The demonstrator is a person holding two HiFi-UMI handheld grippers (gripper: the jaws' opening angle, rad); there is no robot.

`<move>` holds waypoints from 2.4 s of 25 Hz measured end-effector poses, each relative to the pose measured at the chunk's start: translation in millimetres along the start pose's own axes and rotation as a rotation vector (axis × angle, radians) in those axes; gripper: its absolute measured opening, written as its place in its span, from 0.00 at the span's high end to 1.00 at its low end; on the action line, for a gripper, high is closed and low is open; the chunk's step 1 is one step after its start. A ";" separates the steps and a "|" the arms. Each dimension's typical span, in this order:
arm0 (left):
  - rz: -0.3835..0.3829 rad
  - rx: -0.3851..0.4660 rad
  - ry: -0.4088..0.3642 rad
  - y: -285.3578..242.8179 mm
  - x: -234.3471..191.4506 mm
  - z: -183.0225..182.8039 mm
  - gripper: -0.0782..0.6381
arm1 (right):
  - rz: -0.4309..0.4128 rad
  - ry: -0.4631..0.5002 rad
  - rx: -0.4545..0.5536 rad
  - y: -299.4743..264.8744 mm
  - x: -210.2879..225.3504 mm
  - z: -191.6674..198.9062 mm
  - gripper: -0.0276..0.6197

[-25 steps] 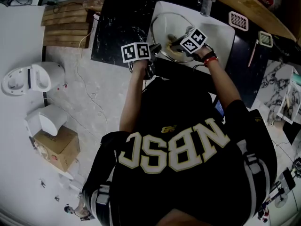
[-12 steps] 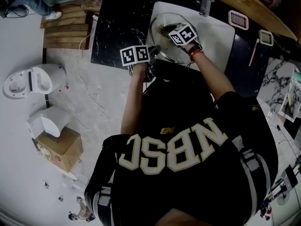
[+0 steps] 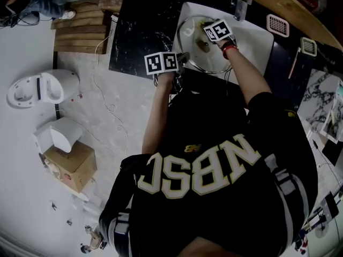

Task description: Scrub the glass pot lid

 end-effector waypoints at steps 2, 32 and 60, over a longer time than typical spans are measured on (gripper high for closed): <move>0.003 -0.001 0.000 0.1 0.3 0.4 0.75 | 0.041 -0.007 -0.047 2.8 13.7 15.9 0.86; 0.025 0.005 0.003 0.4 0.0 -0.8 0.75 | -0.503 -0.119 -0.323 90.9 -99.0 101.1 0.87; 0.018 0.000 0.010 0.9 -0.3 -1.0 0.75 | -0.204 -0.320 0.000 1.2 -17.3 -0.6 0.85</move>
Point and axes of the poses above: the fingertips, and each gripper's own axes: y backward along the fingers, x to its right, z out of its underside, the point moved 2 cm from there along y, backward along the fingers, and after that the axes turned 4 degrees about y, right-handed, at the moved point
